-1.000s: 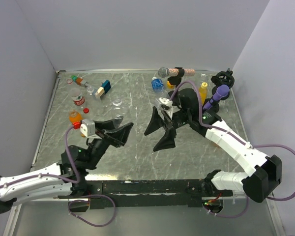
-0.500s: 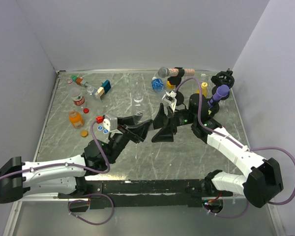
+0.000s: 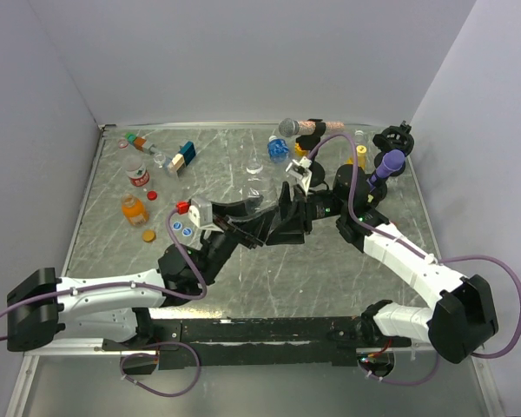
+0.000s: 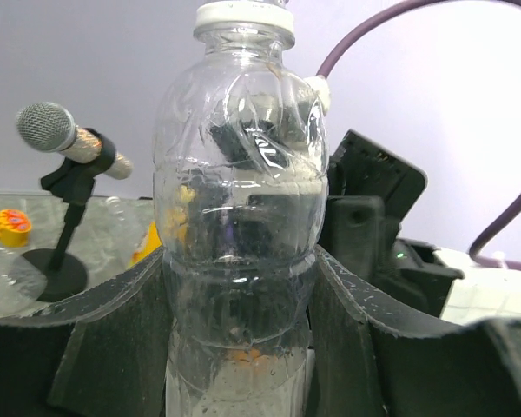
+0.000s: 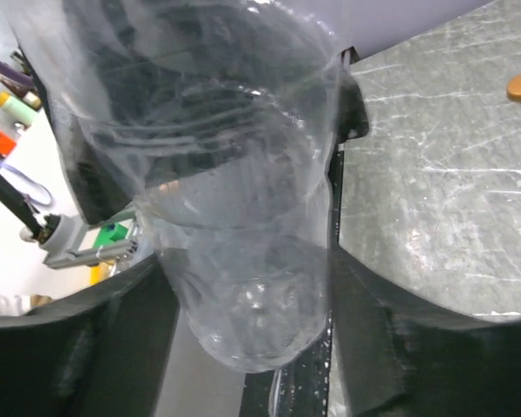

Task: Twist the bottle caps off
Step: Pass from the left arm to the right, then pass from the right arm to the left

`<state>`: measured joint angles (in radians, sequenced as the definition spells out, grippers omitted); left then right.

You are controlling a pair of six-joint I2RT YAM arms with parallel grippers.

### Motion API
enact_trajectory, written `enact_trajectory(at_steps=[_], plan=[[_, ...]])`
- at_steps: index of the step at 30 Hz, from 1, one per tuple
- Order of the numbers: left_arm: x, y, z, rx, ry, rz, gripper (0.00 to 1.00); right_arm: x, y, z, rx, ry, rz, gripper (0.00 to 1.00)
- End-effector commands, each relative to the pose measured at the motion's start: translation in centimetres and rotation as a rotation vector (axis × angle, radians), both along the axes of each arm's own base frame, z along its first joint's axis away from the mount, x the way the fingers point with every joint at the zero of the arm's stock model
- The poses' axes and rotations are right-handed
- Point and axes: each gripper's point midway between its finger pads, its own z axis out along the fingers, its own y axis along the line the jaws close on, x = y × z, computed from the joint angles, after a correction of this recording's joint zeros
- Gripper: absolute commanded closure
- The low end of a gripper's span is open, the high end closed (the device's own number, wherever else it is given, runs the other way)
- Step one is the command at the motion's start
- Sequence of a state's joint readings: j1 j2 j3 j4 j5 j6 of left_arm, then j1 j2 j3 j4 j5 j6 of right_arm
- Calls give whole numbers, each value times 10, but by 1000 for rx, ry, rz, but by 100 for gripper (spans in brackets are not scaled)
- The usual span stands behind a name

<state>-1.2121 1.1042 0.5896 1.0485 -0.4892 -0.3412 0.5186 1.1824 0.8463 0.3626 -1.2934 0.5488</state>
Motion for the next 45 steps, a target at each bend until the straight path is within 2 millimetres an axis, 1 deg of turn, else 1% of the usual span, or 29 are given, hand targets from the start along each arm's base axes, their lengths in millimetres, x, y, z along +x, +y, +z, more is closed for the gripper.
enact_trajectory(at_steps=[1,2,3,4,6,8,10,11,12,13,14,15,18,19,21,22,23,25,27,28,29,31,34,37,41,43,45], plan=[[2,5,28,-104,-21,-4,92,-11,0,6,26,-31,67,40],[3,5,27,-103,-17,-4,90,-10,0,5,25,-30,67,48],[3,6,27,-102,-15,-6,87,-9,0,4,22,-30,64,54],[2,7,26,-101,-11,-8,85,-8,0,3,20,-34,63,58],[1,12,23,-101,-1,-7,76,-6,-1,1,14,-36,53,63],[-1,18,22,-102,6,-8,60,-4,-1,0,10,-43,47,66],[-4,25,22,-98,9,-18,30,-3,-2,-5,-10,-47,39,69],[-6,29,22,-89,12,-23,16,-1,-2,-8,-14,-81,33,70],[-7,31,21,-70,25,-24,7,0,-2,-10,-21,-103,25,71],[-8,35,22,-59,37,-25,1,1,-3,-12,-32,-115,20,72],[-8,38,20,-29,50,-28,3,2,-4,-16,-43,-137,12,73],[-8,40,16,18,70,-31,3,3,-4,-18,-47,-160,9,73],[-11,54,24,75,95,-53,3,1,-7,-22,-55,-199,14,74],[-11,57,21,104,113,-55,3,0,-7,-23,-52,-220,20,74],[-12,68,30,131,135,-58,4,-2,-10,-27,-58,-265,34,74],[-11,72,28,154,153,-58,3,-1,-10,-29,-62,-291,35,74],[-12,75,33,163,156,-66,3,1,-11,-33,-73,-297,35,74],[-13,78,36,193,191,-86,3,2,-11,-40,-91,-310,45,75],[-15,74,36,236,233,-133,3,2,-11,-45,-101,-298,59,75],[-15,70,31,275,264,-159,3,1,-11,-46,-99,-303,69,75],[-14,67,33,285,278,-176,3,0,-11,-45,-96,-306,75,75],[-7,59,25,335,327,-204,2,0,-11,-47,-97,-304,80,75],[-8,51,30,361,328,-260,1,-1,-12,-48,-95,-310,80,75],[-7,42,28,400,331,-294,7,-2,-12,-47,-93,-310,80,75],[-7,30,24,447,346,-345,23,-2,-12,-47,-93,-309,83,75],[-4,30,23,463,353,-338,27,-3,-12,-47,-91,-310,85,75],[-1,30,22,467,358,-324,27,-3,-12,-47,-92,-313,85,75]])
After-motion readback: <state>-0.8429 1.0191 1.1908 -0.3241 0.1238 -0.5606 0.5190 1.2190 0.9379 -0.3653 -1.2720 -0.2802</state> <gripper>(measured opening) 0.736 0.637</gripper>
